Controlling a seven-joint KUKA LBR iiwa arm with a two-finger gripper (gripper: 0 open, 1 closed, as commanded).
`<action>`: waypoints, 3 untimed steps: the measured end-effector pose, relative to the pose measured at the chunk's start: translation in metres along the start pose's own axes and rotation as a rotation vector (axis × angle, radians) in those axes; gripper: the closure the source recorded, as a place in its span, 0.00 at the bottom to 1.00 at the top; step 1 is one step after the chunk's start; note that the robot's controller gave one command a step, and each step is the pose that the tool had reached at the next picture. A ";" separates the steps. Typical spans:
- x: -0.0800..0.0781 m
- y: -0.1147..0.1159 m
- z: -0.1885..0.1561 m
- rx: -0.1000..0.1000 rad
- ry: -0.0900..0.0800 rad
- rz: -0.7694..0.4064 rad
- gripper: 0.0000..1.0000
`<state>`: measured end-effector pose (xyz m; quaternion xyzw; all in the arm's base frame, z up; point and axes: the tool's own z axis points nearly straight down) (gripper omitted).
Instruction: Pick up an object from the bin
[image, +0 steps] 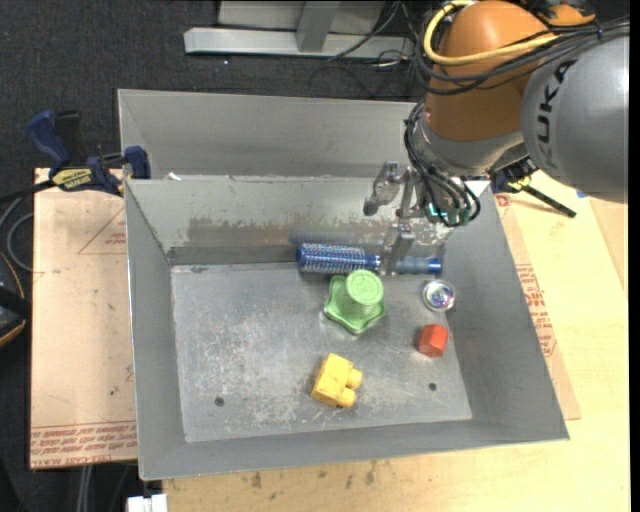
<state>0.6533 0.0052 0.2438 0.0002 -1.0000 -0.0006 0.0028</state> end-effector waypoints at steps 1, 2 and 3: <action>0.087 0.017 0.104 0.000 -0.002 -0.407 0.00; 0.132 0.049 0.165 0.000 -0.008 -0.536 0.00; 0.129 0.049 0.162 0.000 -0.017 -0.535 1.00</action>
Offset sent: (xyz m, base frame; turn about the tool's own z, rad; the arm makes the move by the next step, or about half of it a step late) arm -0.0868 0.0157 -0.1014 -0.4083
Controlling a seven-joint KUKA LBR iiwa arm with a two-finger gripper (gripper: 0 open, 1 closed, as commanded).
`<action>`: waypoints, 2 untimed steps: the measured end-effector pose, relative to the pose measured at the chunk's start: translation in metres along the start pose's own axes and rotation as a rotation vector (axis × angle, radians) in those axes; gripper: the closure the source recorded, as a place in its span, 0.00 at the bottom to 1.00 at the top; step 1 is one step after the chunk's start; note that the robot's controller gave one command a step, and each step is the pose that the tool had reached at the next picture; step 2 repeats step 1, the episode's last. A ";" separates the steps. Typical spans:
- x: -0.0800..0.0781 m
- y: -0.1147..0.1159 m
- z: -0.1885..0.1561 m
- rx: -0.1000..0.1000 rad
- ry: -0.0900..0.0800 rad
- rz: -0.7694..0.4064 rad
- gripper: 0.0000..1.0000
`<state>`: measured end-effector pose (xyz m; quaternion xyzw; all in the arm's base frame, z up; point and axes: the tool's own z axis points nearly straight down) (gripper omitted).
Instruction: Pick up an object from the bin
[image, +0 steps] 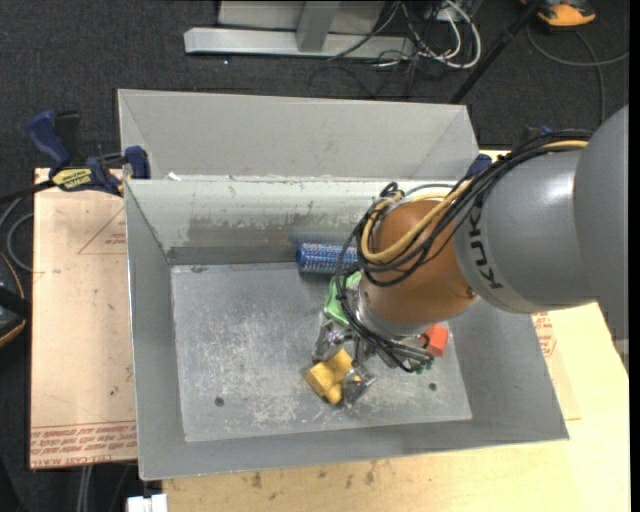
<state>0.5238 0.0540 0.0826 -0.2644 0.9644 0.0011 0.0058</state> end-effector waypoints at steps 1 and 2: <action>-0.002 -0.004 -0.144 0.003 0.001 -0.020 1.00; -0.002 -0.004 -0.144 0.003 0.001 -0.020 1.00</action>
Offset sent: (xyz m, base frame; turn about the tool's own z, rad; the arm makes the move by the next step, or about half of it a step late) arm -0.0001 -0.0034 0.1395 -0.0229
